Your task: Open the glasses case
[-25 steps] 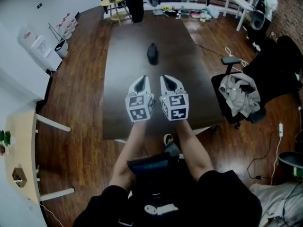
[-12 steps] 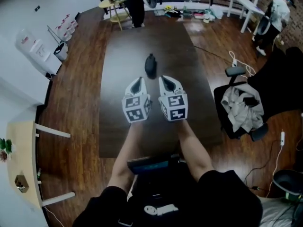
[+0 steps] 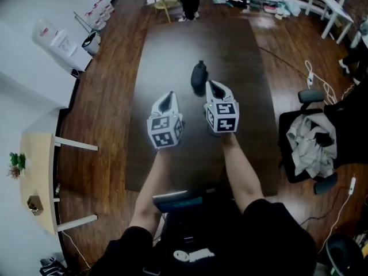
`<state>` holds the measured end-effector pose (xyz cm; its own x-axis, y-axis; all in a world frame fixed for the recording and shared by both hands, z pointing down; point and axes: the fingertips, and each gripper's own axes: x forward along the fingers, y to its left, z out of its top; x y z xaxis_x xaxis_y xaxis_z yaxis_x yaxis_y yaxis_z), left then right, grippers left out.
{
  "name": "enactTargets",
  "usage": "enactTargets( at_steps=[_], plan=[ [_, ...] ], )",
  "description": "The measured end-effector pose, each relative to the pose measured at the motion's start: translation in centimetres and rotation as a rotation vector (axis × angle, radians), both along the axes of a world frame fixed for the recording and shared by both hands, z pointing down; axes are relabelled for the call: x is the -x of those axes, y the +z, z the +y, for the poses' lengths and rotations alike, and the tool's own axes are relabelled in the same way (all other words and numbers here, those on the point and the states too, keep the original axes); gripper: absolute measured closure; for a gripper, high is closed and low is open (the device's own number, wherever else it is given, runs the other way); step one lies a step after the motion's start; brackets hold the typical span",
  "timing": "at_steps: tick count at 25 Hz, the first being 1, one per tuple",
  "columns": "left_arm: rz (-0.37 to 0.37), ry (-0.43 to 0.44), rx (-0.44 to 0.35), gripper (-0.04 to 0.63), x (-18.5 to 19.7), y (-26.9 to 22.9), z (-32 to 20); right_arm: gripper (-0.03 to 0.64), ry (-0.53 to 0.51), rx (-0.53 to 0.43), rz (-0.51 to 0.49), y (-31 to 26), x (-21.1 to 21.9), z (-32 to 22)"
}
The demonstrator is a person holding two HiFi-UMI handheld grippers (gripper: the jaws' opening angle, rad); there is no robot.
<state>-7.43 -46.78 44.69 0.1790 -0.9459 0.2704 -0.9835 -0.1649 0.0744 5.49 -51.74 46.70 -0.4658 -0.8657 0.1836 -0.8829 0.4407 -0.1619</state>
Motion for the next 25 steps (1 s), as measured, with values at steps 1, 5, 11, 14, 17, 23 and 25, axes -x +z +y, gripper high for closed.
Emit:
enactTargets(
  at_steps=[1,5,11,14,17,23,25],
  plan=[
    [-0.006,-0.014,0.005,0.595,0.7,0.3,-0.4,0.592,-0.008,0.016,-0.011,1.0,0.2,-1.2],
    [-0.025,-0.066,0.045,0.595,3.1,1.7,-1.5,0.555,-0.013,0.130,-0.081,6.4,0.5,-5.9],
    [-0.058,-0.105,0.088,0.597,6.5,3.0,-2.9,0.346,-0.002,0.258,-0.038,13.3,1.9,-12.5],
    [-0.069,-0.115,0.104,0.595,7.2,3.7,-3.1,0.305,0.021,0.330,-0.039,16.4,2.5,-15.1],
    [-0.089,-0.119,0.115,0.597,8.0,3.9,-3.3,0.282,0.011,0.445,-0.027,20.1,3.6,-16.8],
    [-0.098,-0.121,0.132,0.595,9.2,4.4,-2.7,0.279,-0.023,0.583,-0.102,22.9,6.1,-17.0],
    [-0.085,-0.113,0.126,0.597,9.3,4.2,-2.6,0.283,-0.022,0.599,-0.130,23.5,6.7,-16.7]
  ],
)
